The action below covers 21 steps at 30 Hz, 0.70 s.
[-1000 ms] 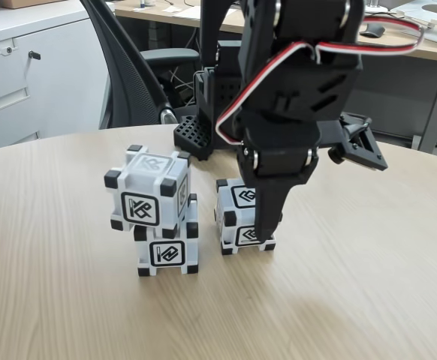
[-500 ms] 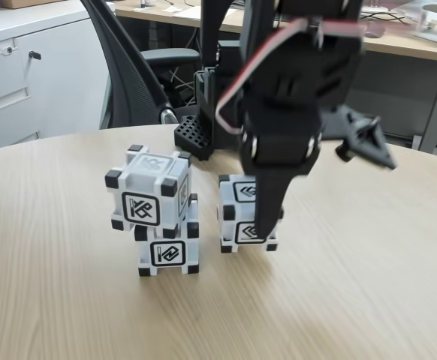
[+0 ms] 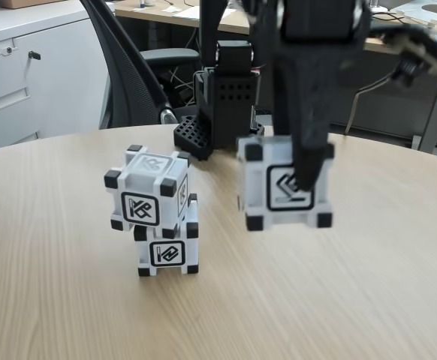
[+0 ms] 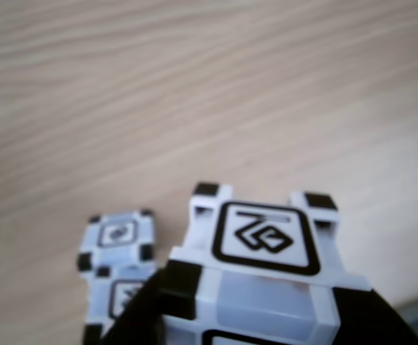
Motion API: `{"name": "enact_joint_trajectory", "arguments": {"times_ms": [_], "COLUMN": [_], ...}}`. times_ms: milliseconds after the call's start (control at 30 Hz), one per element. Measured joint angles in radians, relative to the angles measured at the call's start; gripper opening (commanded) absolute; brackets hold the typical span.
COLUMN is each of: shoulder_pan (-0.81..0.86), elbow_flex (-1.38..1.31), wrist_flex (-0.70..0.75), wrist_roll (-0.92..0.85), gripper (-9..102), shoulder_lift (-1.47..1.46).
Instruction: Stack cubes from left to right.
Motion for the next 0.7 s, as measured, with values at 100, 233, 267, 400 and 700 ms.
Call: {"name": "enact_joint_trajectory", "arguments": {"times_ms": [100, 233, 267, 400, 700], "shoulder_pan": [0.000, 0.000, 0.000, 0.025, 0.210], "elbow_flex": [-0.028, -0.032, -0.032, -0.032, -0.032], "wrist_flex": [0.000, 0.002, 0.002, 0.002, 0.002], "wrist_roll": [-0.005, -0.029, -0.038, -0.075, -0.196], "gripper": [0, 0, 0, 0, 0], "shoulder_lift": [0.061, 0.129, 0.137, 0.146, 0.146]}}
